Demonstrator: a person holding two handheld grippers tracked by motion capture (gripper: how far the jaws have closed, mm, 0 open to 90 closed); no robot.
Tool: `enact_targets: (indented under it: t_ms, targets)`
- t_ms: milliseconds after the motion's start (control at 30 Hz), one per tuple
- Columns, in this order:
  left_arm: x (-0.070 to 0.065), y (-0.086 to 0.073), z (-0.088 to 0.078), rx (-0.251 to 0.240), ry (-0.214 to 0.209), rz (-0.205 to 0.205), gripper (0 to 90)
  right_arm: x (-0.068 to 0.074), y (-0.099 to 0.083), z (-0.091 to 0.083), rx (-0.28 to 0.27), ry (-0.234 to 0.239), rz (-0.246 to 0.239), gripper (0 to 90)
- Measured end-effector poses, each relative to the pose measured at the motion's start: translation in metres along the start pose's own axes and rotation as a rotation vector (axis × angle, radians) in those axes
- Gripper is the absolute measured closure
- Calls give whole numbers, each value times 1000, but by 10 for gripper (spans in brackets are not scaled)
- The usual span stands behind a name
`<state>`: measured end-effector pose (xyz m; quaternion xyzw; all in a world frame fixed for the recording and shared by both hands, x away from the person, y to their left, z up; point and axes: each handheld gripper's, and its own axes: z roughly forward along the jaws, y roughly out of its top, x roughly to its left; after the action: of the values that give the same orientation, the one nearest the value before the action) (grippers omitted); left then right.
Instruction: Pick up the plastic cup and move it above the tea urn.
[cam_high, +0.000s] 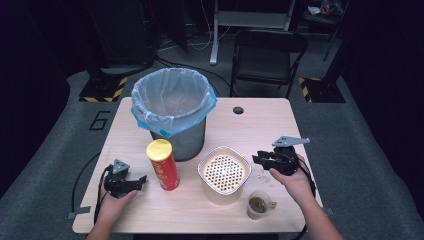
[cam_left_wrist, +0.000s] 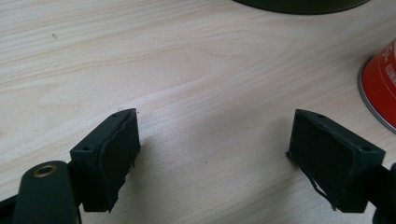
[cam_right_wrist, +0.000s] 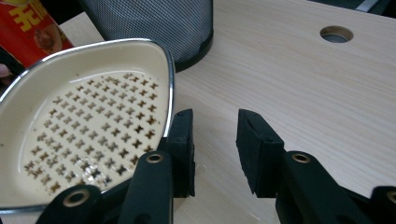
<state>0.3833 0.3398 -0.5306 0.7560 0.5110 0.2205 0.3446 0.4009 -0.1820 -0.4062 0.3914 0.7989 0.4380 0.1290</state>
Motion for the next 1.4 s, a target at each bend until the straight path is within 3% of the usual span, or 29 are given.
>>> enact_targets:
  t_ms: [267, 433, 533, 733, 933, 1000, 1033, 1067, 1300, 1400]
  targets:
    - [0, 0, 0, 0, 0, 1, 160, 17, 9, 8, 8, 31, -6, 659]
    - [0, 0, 0, 2, 0, 2, 160, 21, 5, 20, 45, 47, -4, 752]
    - [0, 0, 0, 1, 0, 1, 160, 25, 2, 25, 65, 32, -24, 786]
    - [0, 0, 0, 1, 0, 1, 160, 27, -1, 26, 41, 24, 3, 799]
    - [0, 0, 0, 1, 0, 2, 160, 33, -1, 26, 47, 39, -19, 801]
    - [0, 0, 0, 1, 0, 2, 160, 35, -2, 26, 43, 39, -31, 761]
    - [0, 0, 0, 1, 0, 2, 160, 37, -1, 23, 27, 43, -35, 648]
    - [0, 0, 0, 1, 0, 1, 160, 38, -1, 21, 21, 40, -36, 620]
    - [0, 0, 0, 1, 0, 1, 160, 44, -3, -5, -6, 46, -37, 499]
    - [0, 0, 0, 1, 0, 1, 160, 46, -12, -20, -21, 36, -41, 455]
